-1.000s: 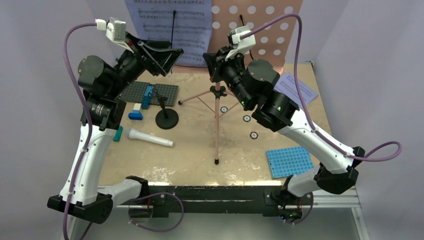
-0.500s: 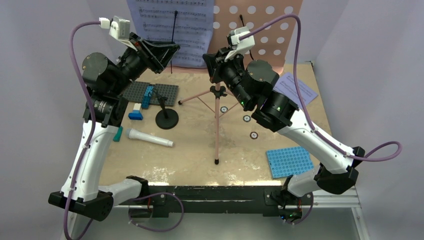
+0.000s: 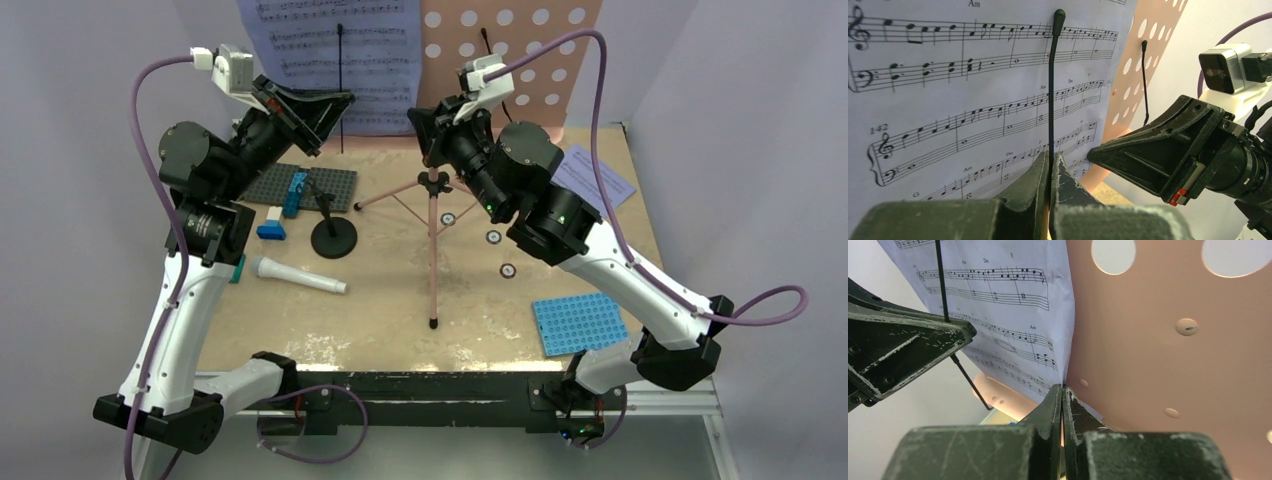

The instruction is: Pack up the instrument practice props

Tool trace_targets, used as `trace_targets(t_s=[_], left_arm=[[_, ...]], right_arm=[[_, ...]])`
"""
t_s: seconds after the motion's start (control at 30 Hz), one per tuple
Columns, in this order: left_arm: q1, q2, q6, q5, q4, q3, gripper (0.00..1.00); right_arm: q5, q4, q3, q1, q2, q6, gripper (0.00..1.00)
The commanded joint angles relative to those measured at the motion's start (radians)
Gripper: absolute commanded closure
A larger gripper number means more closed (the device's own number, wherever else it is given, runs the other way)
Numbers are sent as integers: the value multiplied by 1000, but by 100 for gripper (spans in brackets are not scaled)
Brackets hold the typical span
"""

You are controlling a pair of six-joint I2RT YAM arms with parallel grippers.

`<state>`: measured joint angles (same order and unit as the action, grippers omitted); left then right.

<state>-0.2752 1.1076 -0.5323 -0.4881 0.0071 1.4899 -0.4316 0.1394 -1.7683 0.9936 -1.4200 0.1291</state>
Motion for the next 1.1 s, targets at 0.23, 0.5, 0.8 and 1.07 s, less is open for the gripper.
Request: trace_targets(t_s=[0.23, 0.5, 0.8, 1.07], left_arm=[[-4, -76, -12, 30, 136, -23, 100], [-4, -105, 2, 52, 144, -48, 100], [-4, -115, -22, 61, 181, -67, 100], [-4, -96, -34, 96, 164, -71, 100]], right_arm=[[-7, -7, 24, -3, 99, 5, 100], [21, 34, 135, -2, 262, 14, 100], [-45, 112, 258, -3, 505, -24, 100], [-144, 147, 324, -2, 662, -77, 100]])
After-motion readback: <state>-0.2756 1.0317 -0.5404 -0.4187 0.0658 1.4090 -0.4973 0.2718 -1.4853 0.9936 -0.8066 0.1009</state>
